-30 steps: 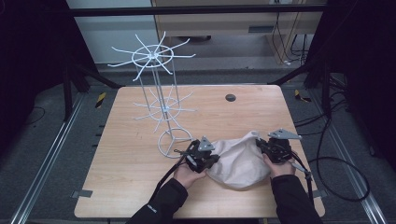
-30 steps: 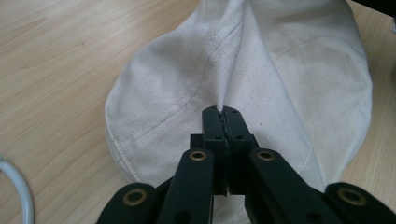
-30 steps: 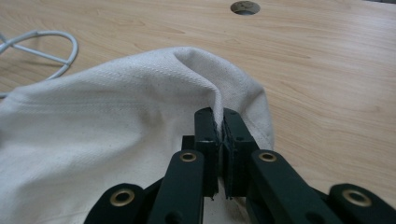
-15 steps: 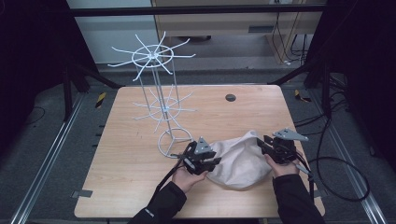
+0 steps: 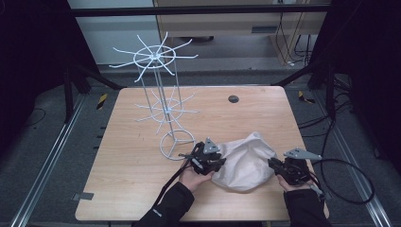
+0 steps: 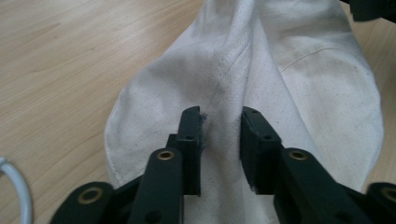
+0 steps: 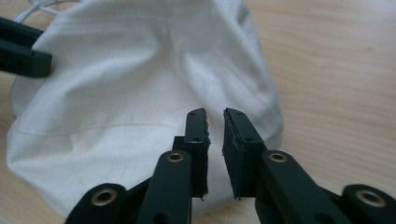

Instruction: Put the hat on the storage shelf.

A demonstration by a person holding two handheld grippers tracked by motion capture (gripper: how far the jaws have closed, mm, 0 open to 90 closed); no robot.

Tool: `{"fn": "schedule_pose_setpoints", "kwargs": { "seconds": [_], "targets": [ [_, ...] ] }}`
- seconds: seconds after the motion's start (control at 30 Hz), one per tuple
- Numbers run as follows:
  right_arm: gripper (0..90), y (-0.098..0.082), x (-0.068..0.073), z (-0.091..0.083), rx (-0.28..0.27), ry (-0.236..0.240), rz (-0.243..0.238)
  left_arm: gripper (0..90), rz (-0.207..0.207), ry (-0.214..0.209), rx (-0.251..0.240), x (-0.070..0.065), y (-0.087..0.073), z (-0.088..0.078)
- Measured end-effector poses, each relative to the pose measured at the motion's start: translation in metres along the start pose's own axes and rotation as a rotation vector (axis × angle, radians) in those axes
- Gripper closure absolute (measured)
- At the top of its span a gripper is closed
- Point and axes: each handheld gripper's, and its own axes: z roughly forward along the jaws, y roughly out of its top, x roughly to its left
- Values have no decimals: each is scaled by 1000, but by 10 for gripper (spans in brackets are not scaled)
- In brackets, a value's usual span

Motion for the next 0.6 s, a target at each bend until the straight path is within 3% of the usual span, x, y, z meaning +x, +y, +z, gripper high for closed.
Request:
{"fn": "schedule_pose_setpoints", "kwargs": {
  "seconds": [0.1, 0.17, 0.3, 0.5, 0.6],
  "targets": [
    [895, -7, 3, 1, 33, 8, -4, 799, 1, 2, 10, -1, 0, 0],
    [900, -10, 5, 5, 63, 9, -12, 856, -7, -2, 18, -1, -1, 0],
    [900, -9, 1, 18, 92, -27, -16, 883, -6, -5, 25, -2, -3, -3],
    [900, 6, -13, 37, 49, -35, 4, 886, -5, -23, 28, -10, -8, -9],
    [900, 12, -14, 43, 33, -34, 2, 885, -1, -23, 33, -15, -11, -10]
  ]
}}
